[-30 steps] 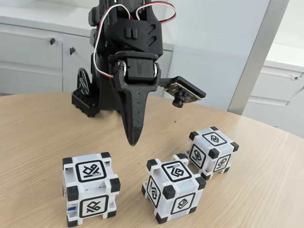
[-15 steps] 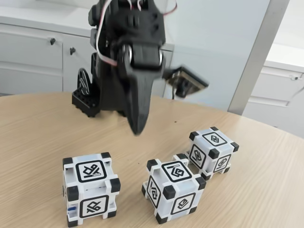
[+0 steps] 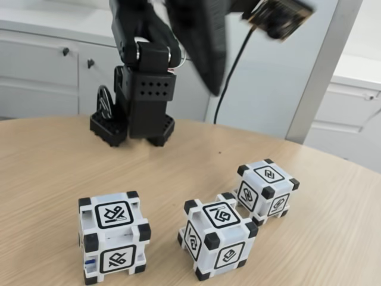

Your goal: Stack cubes from left to right.

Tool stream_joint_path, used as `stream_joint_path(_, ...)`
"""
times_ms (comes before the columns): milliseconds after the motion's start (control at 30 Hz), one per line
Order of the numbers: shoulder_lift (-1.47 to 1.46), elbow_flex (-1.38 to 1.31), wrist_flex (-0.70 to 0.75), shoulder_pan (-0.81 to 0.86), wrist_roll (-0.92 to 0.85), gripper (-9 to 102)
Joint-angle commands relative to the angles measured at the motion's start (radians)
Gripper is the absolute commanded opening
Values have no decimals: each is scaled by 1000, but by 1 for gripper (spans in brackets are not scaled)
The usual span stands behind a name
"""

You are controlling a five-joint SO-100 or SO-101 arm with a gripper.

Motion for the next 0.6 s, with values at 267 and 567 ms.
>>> stream_joint_path(267,-561,-712,414,-219,-155,0)
stream_joint_path(567,-848,-802,522,-425,-81,0)
